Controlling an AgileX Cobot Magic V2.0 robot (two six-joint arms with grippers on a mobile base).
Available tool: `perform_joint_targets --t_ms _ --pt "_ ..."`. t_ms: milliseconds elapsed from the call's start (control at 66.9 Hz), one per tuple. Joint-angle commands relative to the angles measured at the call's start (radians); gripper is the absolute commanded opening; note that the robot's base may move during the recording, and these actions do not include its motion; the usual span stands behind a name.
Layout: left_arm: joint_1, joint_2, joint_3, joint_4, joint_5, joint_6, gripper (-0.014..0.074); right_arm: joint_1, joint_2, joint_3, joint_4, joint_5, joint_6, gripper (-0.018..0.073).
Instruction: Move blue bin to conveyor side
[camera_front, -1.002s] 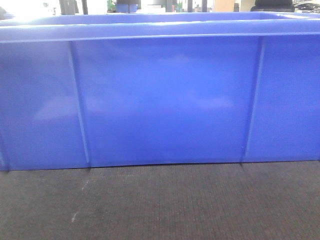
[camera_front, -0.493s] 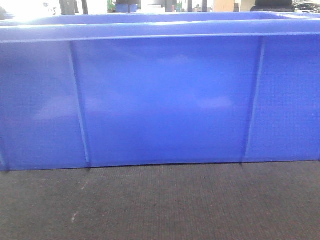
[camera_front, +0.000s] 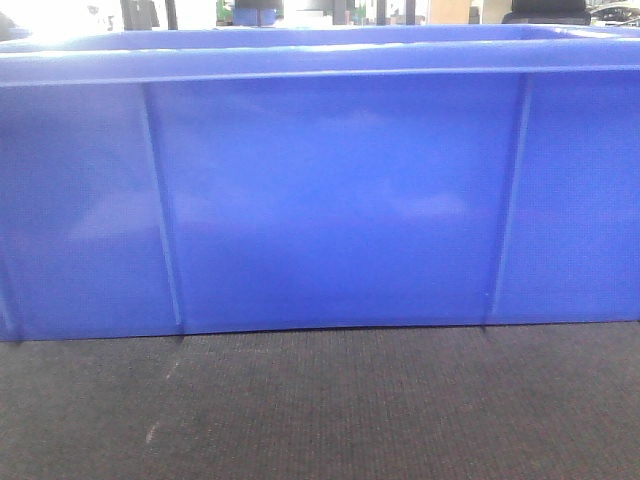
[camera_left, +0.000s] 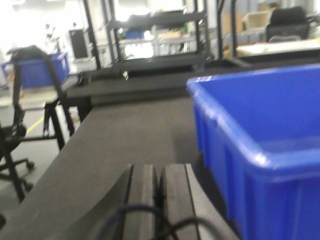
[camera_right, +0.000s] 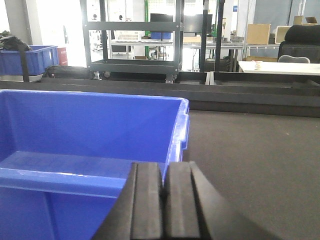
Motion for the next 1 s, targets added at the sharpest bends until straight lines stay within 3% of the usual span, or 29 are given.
perform_joint_targets --t_ms 0,164,209,987 --pt "0.01 -0.005 0.083 -0.01 -0.088 -0.001 -0.0008 -0.001 -0.005 0.004 -0.01 -0.024 -0.006 -0.0088" --pt "0.01 -0.005 0.194 -0.01 -0.231 -0.001 -0.0008 -0.001 -0.005 0.004 -0.01 -0.026 -0.006 -0.0088" --pt "0.01 -0.005 0.194 -0.008 -0.18 -0.001 -0.0008 -0.001 -0.005 0.004 -0.01 -0.026 -0.006 -0.0088" --pt "0.01 -0.005 0.194 -0.008 -0.192 -0.001 -0.0008 -0.001 -0.005 0.004 -0.01 -0.025 -0.006 -0.0088"
